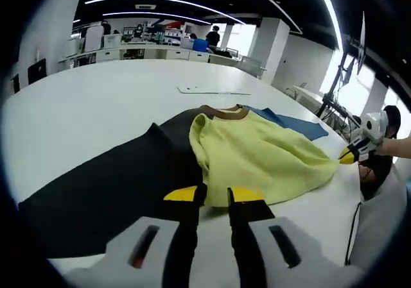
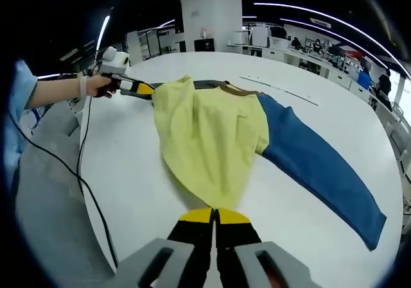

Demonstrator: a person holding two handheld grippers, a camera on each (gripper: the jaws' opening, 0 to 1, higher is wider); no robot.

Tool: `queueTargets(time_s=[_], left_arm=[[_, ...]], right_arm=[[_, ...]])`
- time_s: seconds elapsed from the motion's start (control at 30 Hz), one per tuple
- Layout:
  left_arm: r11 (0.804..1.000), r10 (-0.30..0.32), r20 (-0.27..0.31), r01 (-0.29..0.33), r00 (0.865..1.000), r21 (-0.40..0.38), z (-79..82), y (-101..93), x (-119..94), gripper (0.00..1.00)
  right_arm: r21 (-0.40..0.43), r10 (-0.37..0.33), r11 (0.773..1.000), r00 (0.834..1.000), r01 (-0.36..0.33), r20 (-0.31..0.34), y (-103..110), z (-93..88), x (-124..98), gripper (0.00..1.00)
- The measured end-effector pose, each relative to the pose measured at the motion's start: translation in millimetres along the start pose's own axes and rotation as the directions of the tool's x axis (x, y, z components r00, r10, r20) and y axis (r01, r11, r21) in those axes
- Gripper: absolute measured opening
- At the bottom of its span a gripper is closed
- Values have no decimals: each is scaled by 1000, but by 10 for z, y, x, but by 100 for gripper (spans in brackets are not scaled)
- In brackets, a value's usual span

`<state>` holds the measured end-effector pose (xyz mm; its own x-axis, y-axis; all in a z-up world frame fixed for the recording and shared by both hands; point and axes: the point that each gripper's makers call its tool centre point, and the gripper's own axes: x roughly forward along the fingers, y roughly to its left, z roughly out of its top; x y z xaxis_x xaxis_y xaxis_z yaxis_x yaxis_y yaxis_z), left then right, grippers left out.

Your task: Fold the garment on the visible template until the final outline fits inside the template.

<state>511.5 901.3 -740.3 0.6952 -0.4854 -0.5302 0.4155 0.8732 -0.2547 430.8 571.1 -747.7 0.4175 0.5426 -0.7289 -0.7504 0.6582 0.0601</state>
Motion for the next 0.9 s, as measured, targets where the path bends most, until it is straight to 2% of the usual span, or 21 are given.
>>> queueTargets(time_s=[0.17, 0.33, 0.5, 0.9], left_arm=[[1000, -9, -24, 9, 1000, -10, -54, -20, 0, 1], [999, -5, -27, 4, 1000, -43, -66, -31, -51, 1], [999, -7, -47, 5, 999, -53, -103, -91, -200, 0], [999, 0, -138, -5, 990, -35, -547, -234, -753, 0]], right_arm=[[2, 0, 1000, 1000, 0, -2, 4, 0, 2, 0], [1, -2, 1000, 1000, 2, 1, 10, 13, -13, 0], [-14, 4, 1000, 1000, -4, 8, 45, 49, -93, 0], [-23, 21, 1000, 1000, -21, 17, 214, -31, -228, 0]])
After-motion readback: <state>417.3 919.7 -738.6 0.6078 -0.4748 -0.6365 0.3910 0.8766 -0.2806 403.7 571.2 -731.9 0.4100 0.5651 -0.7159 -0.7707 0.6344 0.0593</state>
